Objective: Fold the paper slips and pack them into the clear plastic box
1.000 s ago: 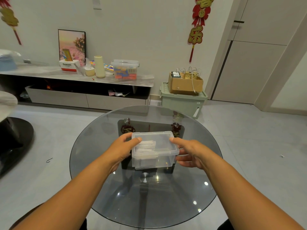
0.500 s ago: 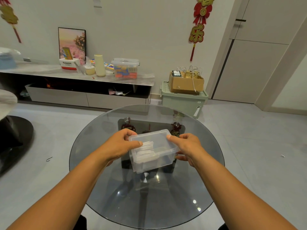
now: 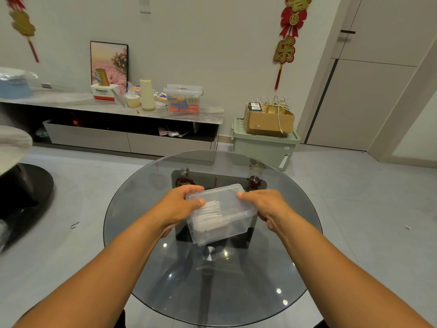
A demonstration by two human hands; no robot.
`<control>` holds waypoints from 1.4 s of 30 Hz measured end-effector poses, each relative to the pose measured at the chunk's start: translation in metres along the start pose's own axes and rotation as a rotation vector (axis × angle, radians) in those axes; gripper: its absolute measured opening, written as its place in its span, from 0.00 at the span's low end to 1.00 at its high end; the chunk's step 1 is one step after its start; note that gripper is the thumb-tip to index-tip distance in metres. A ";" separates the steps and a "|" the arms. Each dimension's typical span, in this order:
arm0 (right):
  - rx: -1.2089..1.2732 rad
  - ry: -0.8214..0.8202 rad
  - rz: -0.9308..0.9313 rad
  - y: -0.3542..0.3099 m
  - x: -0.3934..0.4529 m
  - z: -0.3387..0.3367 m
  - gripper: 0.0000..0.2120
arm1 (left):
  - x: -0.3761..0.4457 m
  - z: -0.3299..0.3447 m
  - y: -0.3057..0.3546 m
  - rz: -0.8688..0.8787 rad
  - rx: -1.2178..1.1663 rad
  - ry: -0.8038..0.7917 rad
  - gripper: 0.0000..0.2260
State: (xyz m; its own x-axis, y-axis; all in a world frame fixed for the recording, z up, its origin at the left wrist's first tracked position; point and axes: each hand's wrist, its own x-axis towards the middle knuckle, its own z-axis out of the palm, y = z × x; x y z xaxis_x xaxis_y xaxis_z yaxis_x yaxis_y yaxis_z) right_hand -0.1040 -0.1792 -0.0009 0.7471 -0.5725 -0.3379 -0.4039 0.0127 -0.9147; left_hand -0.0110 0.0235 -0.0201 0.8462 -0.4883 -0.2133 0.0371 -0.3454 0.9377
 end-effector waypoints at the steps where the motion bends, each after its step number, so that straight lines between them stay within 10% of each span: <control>1: -0.013 0.024 -0.040 0.003 0.000 0.003 0.07 | 0.001 0.001 -0.001 -0.001 -0.004 0.005 0.19; 12: -0.156 0.164 -0.279 0.033 -0.005 0.025 0.15 | 0.005 0.048 -0.023 0.007 -0.375 0.304 0.27; 42: 0.007 0.146 -0.218 -0.005 0.135 0.053 0.23 | 0.189 0.010 0.014 0.029 -0.304 0.129 0.24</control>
State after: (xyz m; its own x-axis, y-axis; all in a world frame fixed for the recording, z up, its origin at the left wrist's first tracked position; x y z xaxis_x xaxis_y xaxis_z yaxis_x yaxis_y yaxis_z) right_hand 0.0269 -0.2133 -0.0542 0.7320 -0.6743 -0.0976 -0.2374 -0.1182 -0.9642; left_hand 0.1441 -0.0816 -0.0495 0.9086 -0.3826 -0.1673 0.1528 -0.0682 0.9859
